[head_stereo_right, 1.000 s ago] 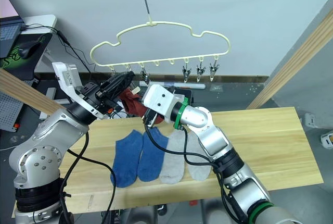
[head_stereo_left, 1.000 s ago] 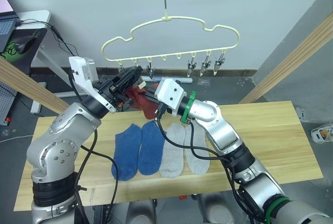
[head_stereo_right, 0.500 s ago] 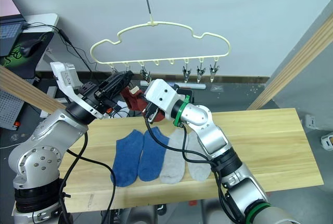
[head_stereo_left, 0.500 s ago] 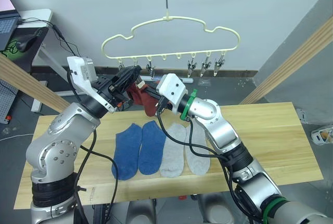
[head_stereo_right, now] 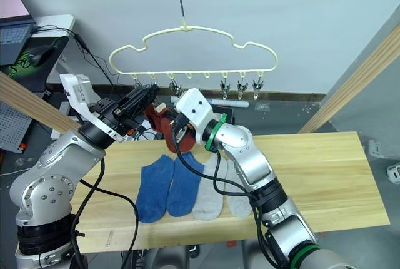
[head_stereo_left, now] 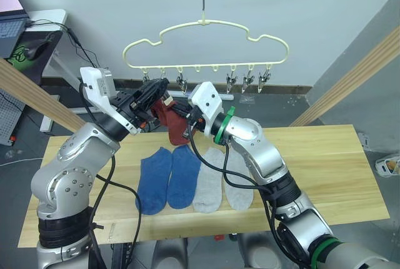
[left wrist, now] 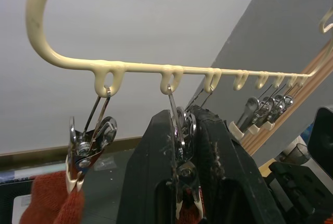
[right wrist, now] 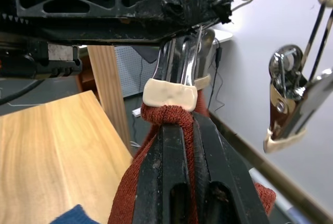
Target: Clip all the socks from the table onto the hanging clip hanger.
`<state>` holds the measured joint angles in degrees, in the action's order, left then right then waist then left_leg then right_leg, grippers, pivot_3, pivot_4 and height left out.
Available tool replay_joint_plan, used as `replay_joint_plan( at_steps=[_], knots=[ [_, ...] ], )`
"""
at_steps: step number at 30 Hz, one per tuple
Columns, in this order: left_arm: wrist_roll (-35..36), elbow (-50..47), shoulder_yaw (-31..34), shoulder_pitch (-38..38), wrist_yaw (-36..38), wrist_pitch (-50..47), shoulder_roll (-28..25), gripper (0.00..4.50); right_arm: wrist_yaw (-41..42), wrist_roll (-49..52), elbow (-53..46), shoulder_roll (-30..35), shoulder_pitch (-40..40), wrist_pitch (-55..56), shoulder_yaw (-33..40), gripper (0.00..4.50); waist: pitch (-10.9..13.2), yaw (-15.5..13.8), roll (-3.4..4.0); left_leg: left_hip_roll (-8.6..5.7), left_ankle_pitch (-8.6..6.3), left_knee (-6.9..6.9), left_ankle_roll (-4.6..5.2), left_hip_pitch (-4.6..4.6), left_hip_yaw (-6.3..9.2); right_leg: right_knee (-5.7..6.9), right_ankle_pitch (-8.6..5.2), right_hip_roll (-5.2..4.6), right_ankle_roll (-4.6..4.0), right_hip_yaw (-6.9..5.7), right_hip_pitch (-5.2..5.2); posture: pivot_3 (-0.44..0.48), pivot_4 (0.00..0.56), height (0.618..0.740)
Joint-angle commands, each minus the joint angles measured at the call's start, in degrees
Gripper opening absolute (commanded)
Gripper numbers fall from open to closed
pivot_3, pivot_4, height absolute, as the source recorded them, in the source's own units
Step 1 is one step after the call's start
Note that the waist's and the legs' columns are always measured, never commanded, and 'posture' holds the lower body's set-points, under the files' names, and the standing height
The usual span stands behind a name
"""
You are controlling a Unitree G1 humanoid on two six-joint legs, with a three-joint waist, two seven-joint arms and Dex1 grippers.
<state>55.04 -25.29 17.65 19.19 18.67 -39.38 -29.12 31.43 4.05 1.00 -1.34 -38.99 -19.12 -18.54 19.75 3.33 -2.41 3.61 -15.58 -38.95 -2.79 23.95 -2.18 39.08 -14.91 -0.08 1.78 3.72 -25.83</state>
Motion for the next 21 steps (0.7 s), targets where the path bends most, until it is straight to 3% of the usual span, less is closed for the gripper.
replay_joint_plan(
  at_steps=[1,21],
  knots=[
    [0.0,-1.3,-0.9,-0.4,0.8,-0.2,-0.3,0.24,-0.6,2.0,-4.5,-1.5,-0.6,0.2,1.1,0.0,0.0,-0.1,0.0,0.0,0.0,0.0,0.0,0.01,0.01,0.0,0.0,0.0,0.0,-0.01,0.0,-0.036,0.294,0.738],
    [-1.3,-1.4,-0.8,-1.4,2.0,0.2,-0.9,0.24,-0.3,1.8,-2.8,-2.0,-1.8,1.1,-0.1,0.0,-0.1,-0.1,-0.08,-0.01,0.04,-0.01,-0.05,0.03,0.08,0.02,0.01,0.0,-0.01,-0.09,0.0,-0.024,0.286,0.738]
  ],
)
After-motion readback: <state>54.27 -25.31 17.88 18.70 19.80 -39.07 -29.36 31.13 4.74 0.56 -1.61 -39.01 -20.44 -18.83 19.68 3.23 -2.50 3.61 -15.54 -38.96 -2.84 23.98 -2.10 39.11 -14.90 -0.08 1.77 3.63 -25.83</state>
